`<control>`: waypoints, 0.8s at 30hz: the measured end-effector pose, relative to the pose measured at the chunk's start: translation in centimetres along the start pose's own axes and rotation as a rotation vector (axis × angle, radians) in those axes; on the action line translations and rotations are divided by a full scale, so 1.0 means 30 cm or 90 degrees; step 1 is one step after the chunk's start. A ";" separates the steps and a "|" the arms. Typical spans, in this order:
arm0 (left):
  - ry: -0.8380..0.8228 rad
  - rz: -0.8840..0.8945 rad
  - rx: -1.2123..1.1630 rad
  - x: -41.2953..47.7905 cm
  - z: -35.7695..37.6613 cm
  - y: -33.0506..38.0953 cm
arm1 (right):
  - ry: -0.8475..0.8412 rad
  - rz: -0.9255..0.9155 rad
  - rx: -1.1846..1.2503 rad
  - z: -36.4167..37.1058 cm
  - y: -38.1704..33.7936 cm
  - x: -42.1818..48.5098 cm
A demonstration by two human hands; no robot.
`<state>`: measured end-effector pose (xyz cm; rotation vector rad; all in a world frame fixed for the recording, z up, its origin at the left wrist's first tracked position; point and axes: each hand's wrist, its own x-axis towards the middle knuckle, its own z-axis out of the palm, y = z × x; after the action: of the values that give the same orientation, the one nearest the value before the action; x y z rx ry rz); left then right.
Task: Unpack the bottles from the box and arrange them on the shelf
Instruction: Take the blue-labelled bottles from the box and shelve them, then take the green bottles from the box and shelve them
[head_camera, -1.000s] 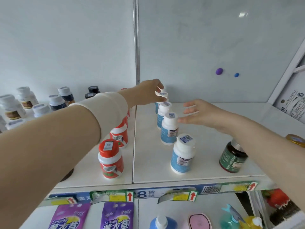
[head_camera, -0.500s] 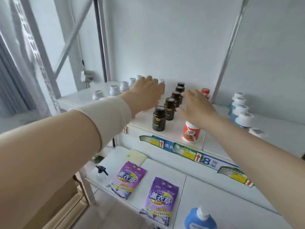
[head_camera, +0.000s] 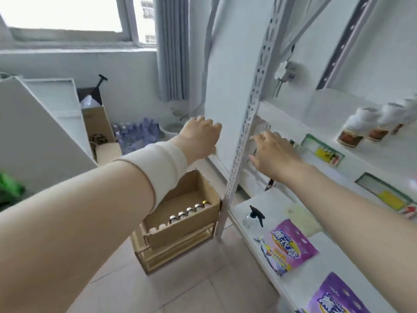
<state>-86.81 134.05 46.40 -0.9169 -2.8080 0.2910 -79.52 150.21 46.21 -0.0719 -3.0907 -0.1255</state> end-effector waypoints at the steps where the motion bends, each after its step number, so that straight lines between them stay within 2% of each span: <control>1: -0.026 -0.017 -0.015 0.000 0.083 -0.060 | -0.026 -0.014 0.010 0.063 -0.061 0.062; 6: -0.164 -0.082 -0.116 -0.010 0.478 -0.246 | -0.156 -0.085 0.013 0.395 -0.275 0.299; 13: -0.356 -0.175 -0.238 0.012 0.995 -0.343 | -0.334 -0.198 0.003 0.878 -0.398 0.587; 17: -0.474 -0.302 -0.392 0.028 1.297 -0.342 | -0.449 -0.238 -0.006 1.158 -0.440 0.698; 24: -0.611 -0.533 -0.672 0.049 1.794 -0.233 | -0.546 -0.316 -0.014 1.607 -0.503 0.891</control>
<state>-103.93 122.34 -3.76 0.6568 -3.8211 -1.2697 -109.12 140.33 -1.68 0.8658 -3.8638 -0.1819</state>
